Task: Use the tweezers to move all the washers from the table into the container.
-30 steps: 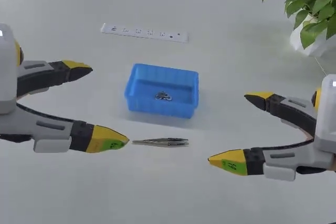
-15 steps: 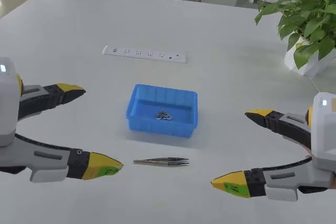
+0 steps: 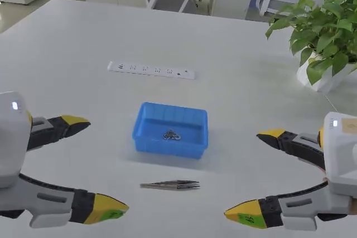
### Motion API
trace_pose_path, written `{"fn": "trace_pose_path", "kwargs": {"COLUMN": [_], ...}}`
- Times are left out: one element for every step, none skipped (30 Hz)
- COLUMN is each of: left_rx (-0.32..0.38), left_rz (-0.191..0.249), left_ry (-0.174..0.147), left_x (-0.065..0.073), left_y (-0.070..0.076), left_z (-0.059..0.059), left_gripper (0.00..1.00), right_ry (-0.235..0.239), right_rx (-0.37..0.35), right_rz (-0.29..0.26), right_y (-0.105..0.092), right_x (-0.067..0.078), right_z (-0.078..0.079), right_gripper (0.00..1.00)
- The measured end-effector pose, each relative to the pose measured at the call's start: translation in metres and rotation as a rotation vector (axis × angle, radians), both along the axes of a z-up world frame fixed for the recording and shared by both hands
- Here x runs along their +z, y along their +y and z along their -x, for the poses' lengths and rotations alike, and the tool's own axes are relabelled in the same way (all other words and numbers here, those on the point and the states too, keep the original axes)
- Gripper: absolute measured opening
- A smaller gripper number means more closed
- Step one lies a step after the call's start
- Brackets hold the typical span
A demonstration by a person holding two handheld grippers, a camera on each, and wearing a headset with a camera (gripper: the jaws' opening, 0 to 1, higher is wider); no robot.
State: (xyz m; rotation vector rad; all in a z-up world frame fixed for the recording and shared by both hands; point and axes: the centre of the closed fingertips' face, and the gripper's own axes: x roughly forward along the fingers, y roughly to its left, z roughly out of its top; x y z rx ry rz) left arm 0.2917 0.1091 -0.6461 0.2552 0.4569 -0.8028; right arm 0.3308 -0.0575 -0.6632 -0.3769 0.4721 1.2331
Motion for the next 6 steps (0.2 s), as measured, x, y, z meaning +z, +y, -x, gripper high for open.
{"fn": "trace_pose_path", "kwargs": {"left_rx": [-0.001, -0.002, -0.002, -0.003, -0.003, -0.002], "left_rz": [0.000, 0.001, 0.000, 0.000, 0.003, 0.006], "left_ry": [-0.001, -0.002, 0.000, 0.001, -0.002, -0.002], "left_x": [0.0007, 0.0014, 0.0014, 0.0016, 0.0023, 0.0028], "left_y": [-0.0002, -0.0004, -0.0005, -0.0006, -0.0012, -0.0018], "left_z": [0.0001, -0.0001, 0.0000, 0.0000, -0.0002, -0.0002], "left_gripper": [1.00, 1.00, 1.00, 1.00, 1.00, 1.00], "right_ry": [0.000, 0.000, 0.001, 0.003, 0.003, 0.004], "right_rx": [0.003, 0.005, 0.007, 0.009, 0.009, 0.006], "right_rz": [0.001, 0.003, 0.004, 0.003, 0.003, 0.000], "right_y": [0.0004, 0.0004, 0.0004, 0.0001, 0.0000, -0.0004], "right_x": [-0.0006, -0.0010, -0.0012, -0.0012, -0.0013, -0.0009], "right_z": [0.0012, 0.0020, 0.0029, 0.0039, 0.0042, 0.0045], "right_gripper": [1.00, 1.00, 1.00, 1.00, 1.00, 1.00]}}
